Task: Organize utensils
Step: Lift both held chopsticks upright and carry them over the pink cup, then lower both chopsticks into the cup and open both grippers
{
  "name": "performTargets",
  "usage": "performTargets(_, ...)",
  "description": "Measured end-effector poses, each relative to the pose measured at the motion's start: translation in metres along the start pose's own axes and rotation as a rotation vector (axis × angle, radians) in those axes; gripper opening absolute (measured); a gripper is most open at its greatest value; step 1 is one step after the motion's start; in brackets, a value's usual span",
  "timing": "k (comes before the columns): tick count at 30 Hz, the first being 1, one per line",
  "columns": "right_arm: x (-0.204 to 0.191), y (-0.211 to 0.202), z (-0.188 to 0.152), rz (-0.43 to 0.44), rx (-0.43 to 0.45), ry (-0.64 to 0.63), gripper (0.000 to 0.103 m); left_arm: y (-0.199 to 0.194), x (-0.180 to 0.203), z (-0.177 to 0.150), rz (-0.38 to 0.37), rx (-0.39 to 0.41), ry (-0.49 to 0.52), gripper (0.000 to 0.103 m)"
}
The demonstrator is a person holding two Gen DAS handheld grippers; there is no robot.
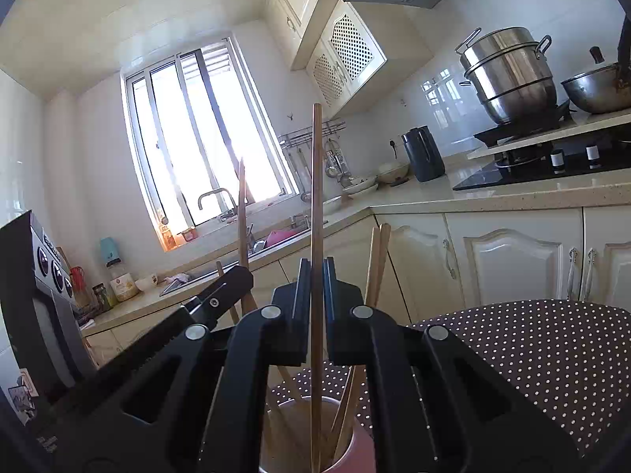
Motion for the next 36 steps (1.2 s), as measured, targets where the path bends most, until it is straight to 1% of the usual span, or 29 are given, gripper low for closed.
performTargets(2,0.001,0.002,-0.003,0.003,-0.007,-0.005,0.007,0.004,-0.001,-0.007,0.017,-0.007,0.013,0.005)
performTargets(7,-0.001,-0.002,-0.007,0.017,-0.019,-0.022,0.007,0.001,-0.005,-0.019,0.017,-0.029,0.017,0.005)
performTargets(12,-0.01,-0.015,-0.007,0.044,-0.034,-0.066,0.007,-0.013,-0.007,-0.022,0.013,-0.035,0.027,0.005)
performTargets(18,-0.021,-0.033,-0.01,0.056,-0.065,-0.134,0.007,-0.033,-0.011,-0.027,0.006,-0.055,0.039,0.005)
performTargets(20,-0.025,-0.038,-0.013,0.054,-0.077,-0.161,0.007,-0.038,-0.012,-0.029,0.011,-0.059,0.049,0.005)
performTargets(26,-0.028,-0.045,-0.024,0.039,-0.121,-0.175,0.007,-0.054,-0.013,-0.038,0.005,-0.096,0.077,0.005)
performTargets(33,-0.031,-0.047,-0.038,0.015,-0.166,-0.188,0.007,-0.058,-0.013,-0.045,-0.006,-0.149,0.088,0.005)
performTargets(36,-0.028,-0.046,-0.044,0.005,-0.186,-0.179,0.007,-0.059,-0.014,-0.05,0.01,-0.166,0.099,0.005)
Point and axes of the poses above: each gripper's, at about its wrist camera, not at the fingertips, and y roughly the way its jaws point, x to its right, z to its top, the point moved 1 cm from there along y, roughly the way its jaws point, and after that the axes turned 12 degrees about x, right-handed, at the moved point
